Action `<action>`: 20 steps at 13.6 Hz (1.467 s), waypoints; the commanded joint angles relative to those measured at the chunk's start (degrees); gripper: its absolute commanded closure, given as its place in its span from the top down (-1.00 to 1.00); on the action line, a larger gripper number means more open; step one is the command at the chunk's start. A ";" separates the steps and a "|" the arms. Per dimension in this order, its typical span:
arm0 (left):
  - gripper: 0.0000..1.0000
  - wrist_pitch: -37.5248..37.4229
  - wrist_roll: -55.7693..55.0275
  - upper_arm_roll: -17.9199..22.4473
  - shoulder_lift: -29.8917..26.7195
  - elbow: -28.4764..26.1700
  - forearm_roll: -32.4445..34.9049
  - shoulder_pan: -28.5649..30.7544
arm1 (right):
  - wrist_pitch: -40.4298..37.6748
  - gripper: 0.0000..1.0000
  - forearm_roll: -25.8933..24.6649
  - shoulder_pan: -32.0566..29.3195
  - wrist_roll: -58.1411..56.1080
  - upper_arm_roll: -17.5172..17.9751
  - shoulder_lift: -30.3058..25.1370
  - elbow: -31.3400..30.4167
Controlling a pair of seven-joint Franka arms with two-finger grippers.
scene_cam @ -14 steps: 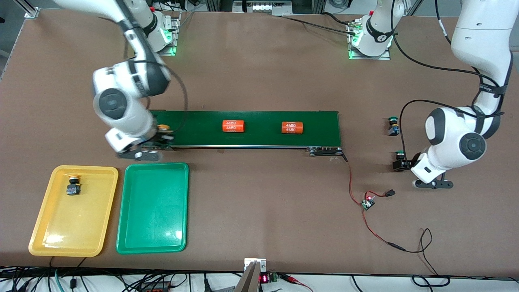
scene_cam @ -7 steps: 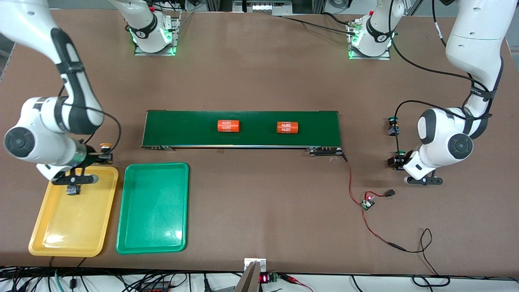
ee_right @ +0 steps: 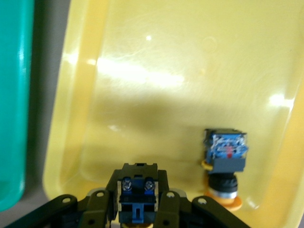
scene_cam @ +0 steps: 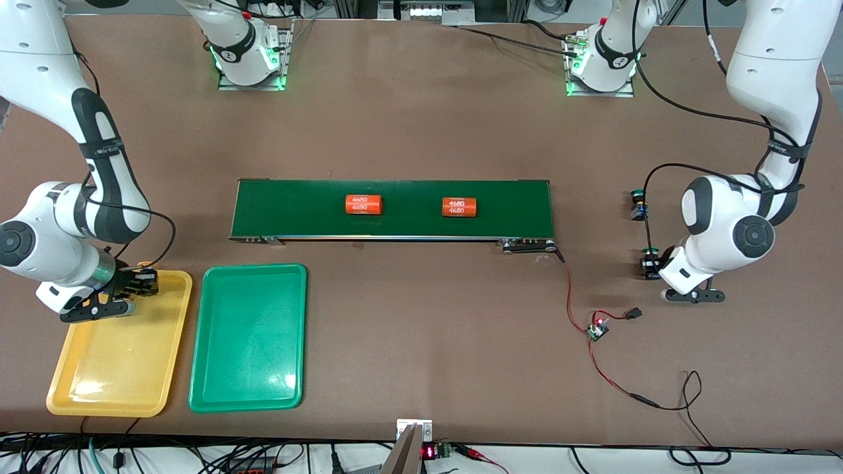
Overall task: Sort buttons by color to trays
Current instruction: 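Place the button in the yellow tray while the left gripper grasps a green button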
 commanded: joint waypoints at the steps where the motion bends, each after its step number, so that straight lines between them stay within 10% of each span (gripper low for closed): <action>1: -0.58 -7.95 -1.15 -2.22 -5.55 0.17 -0.61 -0.76 | 1.20 -0.90 -0.53 -0.74 -2.75 -0.31 2.46 3.44; 3: -0.58 -13.05 -3.95 -6.08 -8.10 0.09 -0.97 -0.94 | 2.78 -0.80 -0.53 -0.91 -3.01 -0.66 3.16 3.53; 6: -0.58 -18.52 -16.84 -14.86 -10.13 0.17 -1.14 -1.20 | 4.02 0.27 -0.36 -1.00 -2.93 -0.66 3.69 3.44; 11: -0.61 -17.48 -25.15 -25.95 -8.64 -0.79 -1.14 -2.34 | 3.41 1.00 0.26 -0.47 -1.79 -0.66 2.64 3.00; 20: -0.45 -8.42 -32.44 -29.40 -5.12 -4.57 -1.23 -5.25 | -10.39 1.00 0.35 6.72 14.19 0.13 -17.20 -11.73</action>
